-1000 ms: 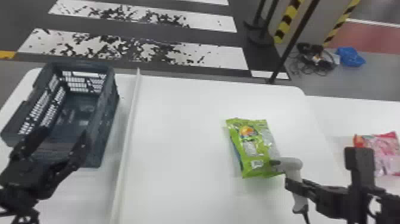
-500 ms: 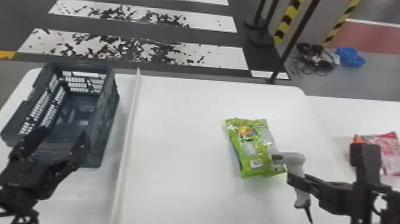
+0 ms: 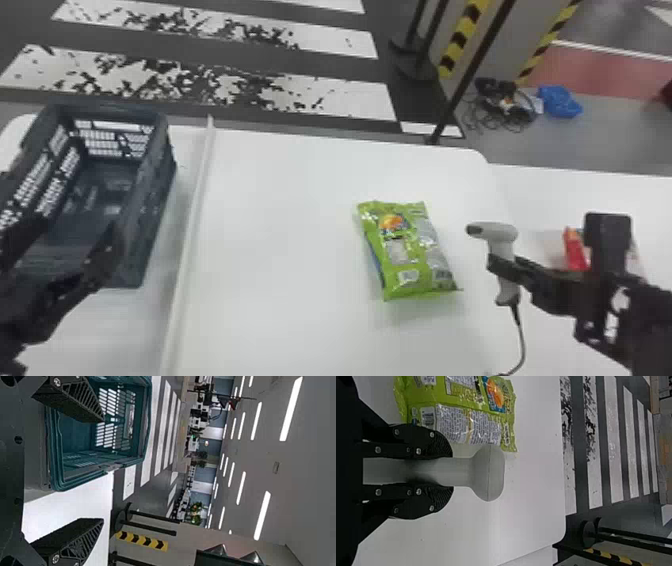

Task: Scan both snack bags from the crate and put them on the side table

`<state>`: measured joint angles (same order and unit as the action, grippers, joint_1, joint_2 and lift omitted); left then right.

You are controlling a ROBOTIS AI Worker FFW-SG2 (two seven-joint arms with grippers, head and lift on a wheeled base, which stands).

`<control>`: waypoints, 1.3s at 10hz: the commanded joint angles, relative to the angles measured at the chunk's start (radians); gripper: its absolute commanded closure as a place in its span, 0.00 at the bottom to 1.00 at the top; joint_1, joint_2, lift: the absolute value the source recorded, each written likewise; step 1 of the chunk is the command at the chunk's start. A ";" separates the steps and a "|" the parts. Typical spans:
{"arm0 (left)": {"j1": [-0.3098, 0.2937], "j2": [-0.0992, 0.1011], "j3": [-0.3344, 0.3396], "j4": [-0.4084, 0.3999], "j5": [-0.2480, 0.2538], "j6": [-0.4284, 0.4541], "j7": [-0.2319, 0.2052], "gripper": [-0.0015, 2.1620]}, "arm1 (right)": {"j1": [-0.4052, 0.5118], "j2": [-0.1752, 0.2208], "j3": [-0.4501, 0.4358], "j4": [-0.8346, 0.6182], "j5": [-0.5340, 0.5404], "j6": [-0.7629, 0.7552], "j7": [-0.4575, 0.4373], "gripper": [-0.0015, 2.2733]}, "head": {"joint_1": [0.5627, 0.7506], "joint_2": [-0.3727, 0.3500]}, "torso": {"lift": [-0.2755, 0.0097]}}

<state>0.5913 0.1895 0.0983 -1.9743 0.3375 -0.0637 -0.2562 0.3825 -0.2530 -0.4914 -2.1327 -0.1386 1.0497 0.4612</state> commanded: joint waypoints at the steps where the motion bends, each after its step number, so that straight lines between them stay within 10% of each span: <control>1: -0.001 0.004 0.000 -0.001 0.000 0.002 0.000 0.05 | -0.063 -0.058 0.005 0.114 0.008 -0.004 0.000 0.99 | 0.70 0.17 | 0.66; 5: 0.002 0.002 0.000 -0.011 0.000 0.002 0.000 0.05 | -0.218 -0.146 0.094 0.381 0.033 -0.075 0.000 0.99 | 0.70 0.09 | 0.66; 11: 0.008 0.004 0.008 -0.017 0.002 0.002 0.000 0.05 | -0.284 -0.147 0.188 0.540 0.085 -0.210 -0.018 0.98 | 0.70 0.11 | 0.66; 13: 0.010 0.004 0.009 -0.017 0.002 0.002 0.000 0.05 | -0.284 -0.144 0.195 0.545 0.096 -0.225 -0.027 0.77 | 0.70 0.11 | 0.66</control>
<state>0.5998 0.1933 0.1072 -1.9913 0.3390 -0.0620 -0.2562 0.0974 -0.3986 -0.2975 -1.5893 -0.0447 0.8268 0.4331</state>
